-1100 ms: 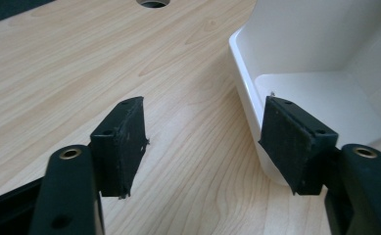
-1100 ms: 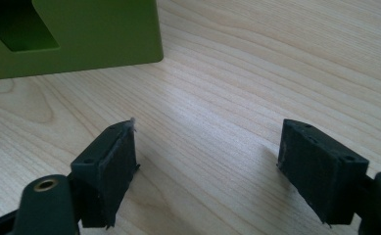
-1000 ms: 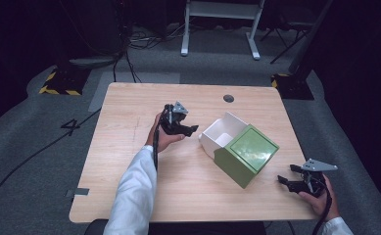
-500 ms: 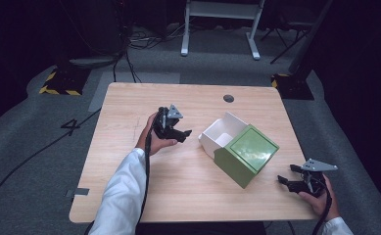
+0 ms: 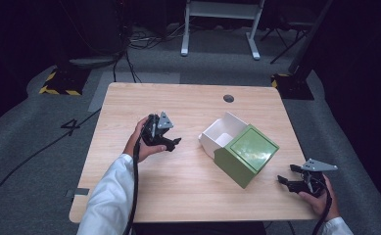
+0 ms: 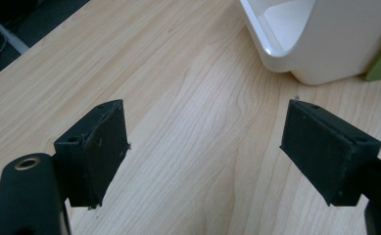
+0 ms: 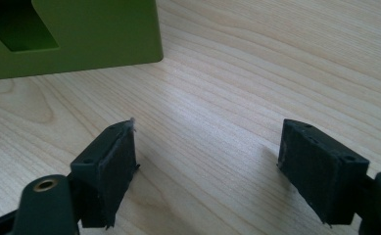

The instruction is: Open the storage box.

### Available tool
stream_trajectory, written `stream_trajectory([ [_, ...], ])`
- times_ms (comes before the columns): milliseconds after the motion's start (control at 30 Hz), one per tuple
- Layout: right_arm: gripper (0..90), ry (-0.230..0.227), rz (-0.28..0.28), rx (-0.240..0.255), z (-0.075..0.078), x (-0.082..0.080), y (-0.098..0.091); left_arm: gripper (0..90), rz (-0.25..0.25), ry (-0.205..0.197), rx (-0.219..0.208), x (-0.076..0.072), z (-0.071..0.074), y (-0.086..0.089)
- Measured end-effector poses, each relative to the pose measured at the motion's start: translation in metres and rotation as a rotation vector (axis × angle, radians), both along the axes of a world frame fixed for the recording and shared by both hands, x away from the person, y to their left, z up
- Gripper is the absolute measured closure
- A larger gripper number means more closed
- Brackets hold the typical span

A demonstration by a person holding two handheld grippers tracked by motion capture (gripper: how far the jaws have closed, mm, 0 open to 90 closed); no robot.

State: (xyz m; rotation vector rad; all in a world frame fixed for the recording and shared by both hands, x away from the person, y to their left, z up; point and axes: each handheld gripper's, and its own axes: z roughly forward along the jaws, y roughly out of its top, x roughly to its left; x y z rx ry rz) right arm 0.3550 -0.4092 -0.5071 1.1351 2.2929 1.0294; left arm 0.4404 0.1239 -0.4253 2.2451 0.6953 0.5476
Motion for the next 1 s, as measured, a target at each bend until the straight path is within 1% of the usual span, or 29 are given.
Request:
stream_trajectory([
  [33, 21.9, 0.0, 0.0, 0.0, 0.0, 0.0, 0.0, 17.6, 0.0, 0.0, 0.0, 0.0, 0.0, 0.0],
  [67, 21.9, 0.0, -0.001, -0.001, 0.0, 0.0, 0.0, 17.6, 0.0, -0.006, 0.011, -0.002, 0.0, 0.001],
  [233, 21.9, 0.002, -0.003, 0.001, 0.0, 0.0, 0.0, 17.8, 0.001, -0.028, 0.036, -0.012, 0.0, 0.007],
  [267, 21.9, 0.002, -0.003, 0.001, 0.0, 0.0, 0.0, 17.8, 0.003, -0.027, 0.04, -0.014, 0.001, 0.008],
  [400, 21.8, 0.002, -0.003, 0.001, 0.0, 0.0, 0.0, 17.7, -0.002, -0.042, 0.072, -0.022, 0.002, 0.01],
  [433, 21.8, 0.002, -0.003, 0.001, 0.0, 0.0, 0.0, 17.7, -0.002, -0.04, 0.079, -0.024, 0.002, 0.011],
  [633, 21.8, 0.002, -0.003, 0.001, 0.0, 0.0, 0.0, 17.5, 0.014, -0.054, 0.112, -0.035, -0.001, 0.018],
  [800, 21.8, 0.002, -0.002, 0.001, 0.0, 0.0, 0.0, 17.5, 0.034, -0.048, 0.13, -0.044, -0.007, 0.028],
  [867, 21.8, 0.003, -0.002, 0.001, 0.0, 0.0, 0.0, 17.5, 0.044, -0.041, 0.13, -0.047, -0.01, 0.032],
  [967, 21.8, 0.003, -0.003, 0.001, 0.0, 0.0, 0.0, 17.5, 0.053, -0.03, 0.144, -0.051, -0.014, 0.038],
  [1000, 21.8, 0.002, -0.003, 0.001, 0.0, 0.0, 0.0, 17.5, 0.061, -0.029, 0.143, -0.054, -0.017, 0.04],
])
